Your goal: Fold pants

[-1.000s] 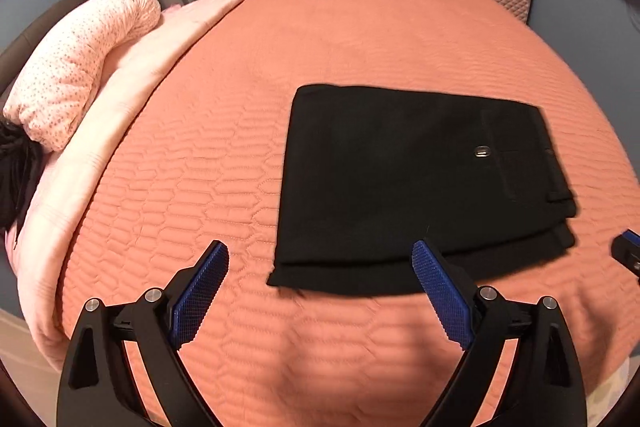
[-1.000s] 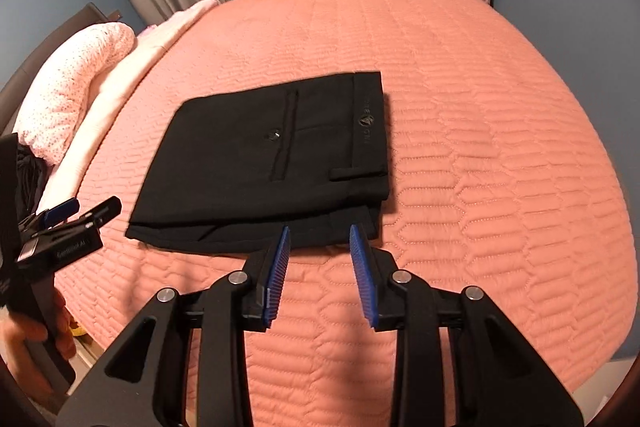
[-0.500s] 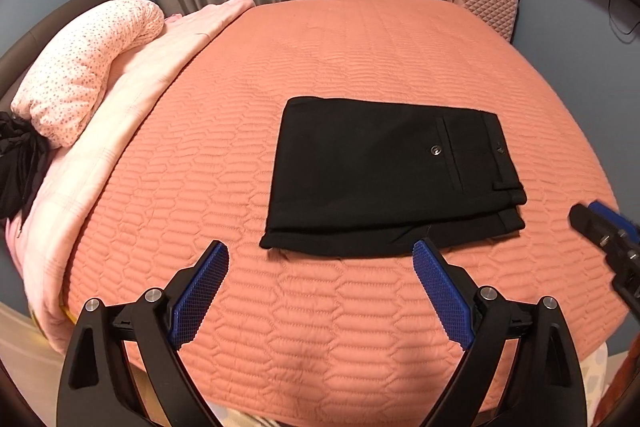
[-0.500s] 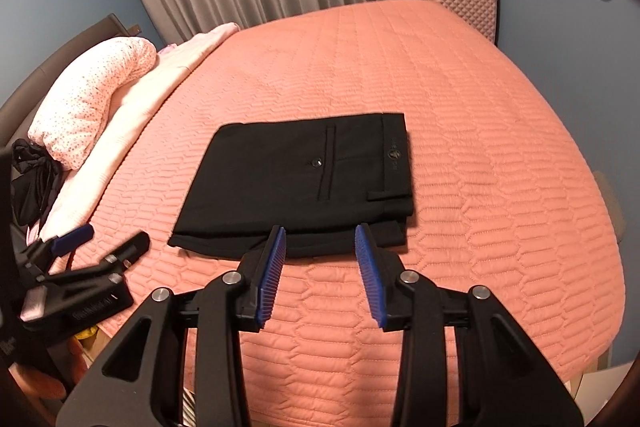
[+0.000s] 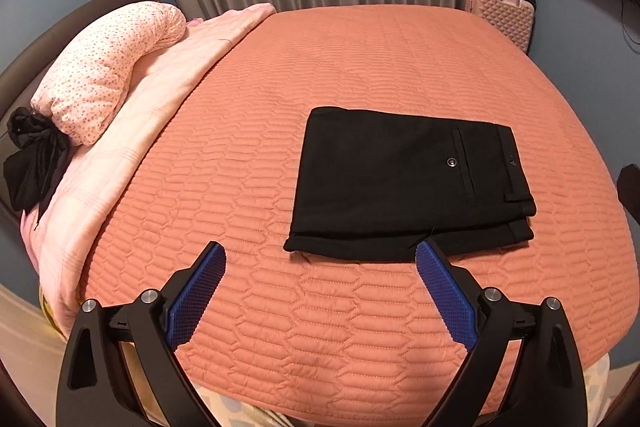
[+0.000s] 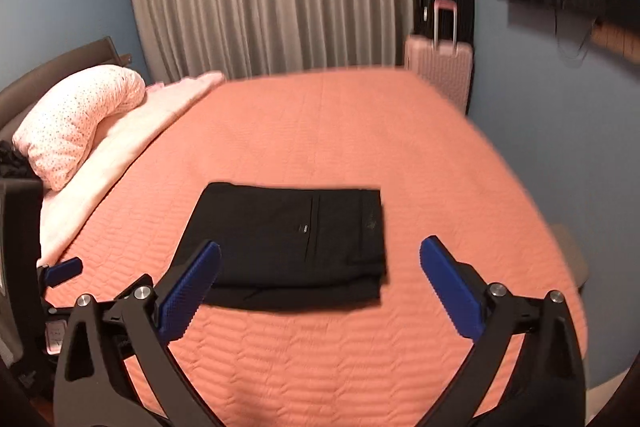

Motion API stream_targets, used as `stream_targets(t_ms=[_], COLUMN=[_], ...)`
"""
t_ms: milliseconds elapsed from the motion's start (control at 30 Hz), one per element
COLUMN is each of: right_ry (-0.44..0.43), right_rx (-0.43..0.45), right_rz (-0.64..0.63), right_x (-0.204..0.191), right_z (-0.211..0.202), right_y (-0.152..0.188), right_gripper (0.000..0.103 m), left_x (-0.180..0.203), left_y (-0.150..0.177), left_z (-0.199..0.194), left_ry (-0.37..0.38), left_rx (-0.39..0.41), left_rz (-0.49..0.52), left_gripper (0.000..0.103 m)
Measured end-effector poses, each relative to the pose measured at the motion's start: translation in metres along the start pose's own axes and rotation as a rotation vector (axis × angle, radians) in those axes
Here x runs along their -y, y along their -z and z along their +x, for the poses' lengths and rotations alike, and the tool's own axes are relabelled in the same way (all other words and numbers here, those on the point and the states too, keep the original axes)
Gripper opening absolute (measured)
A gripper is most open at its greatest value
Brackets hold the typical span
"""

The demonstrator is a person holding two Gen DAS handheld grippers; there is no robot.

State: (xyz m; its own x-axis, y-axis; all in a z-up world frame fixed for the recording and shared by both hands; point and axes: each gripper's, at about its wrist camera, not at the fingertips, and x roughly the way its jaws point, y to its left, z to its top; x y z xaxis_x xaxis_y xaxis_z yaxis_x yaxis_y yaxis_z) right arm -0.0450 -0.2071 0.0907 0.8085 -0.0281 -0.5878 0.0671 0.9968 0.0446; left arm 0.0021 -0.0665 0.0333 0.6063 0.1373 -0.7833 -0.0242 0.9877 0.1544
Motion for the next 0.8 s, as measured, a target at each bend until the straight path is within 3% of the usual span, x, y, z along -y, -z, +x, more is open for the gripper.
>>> stream_targets(t_ms=[200,533,800], right_ry=[0.011,0.013,0.017], right_rx=[-0.002,-0.037,-0.059], right_rz=[-0.035,-0.011,0.010], right_x=[-0.011,-0.004,-0.001], right_z=[0.000,0.000,0.010], right_y=[-0.001,0.011,0.014], right_gripper=[0.098,0.098,0.098], left_x=[-0.007,-0.020,-0.015], left_y=[0.000,-0.003,-0.007], left_z=[-0.005,-0.014,-0.011], left_ry=[-0.016,0.083,0.050], left_rx=[0.011,0.025,0.051], left_rz=[0.001,-0.043,-0.014], left_gripper=[0.095,0.095,0.095])
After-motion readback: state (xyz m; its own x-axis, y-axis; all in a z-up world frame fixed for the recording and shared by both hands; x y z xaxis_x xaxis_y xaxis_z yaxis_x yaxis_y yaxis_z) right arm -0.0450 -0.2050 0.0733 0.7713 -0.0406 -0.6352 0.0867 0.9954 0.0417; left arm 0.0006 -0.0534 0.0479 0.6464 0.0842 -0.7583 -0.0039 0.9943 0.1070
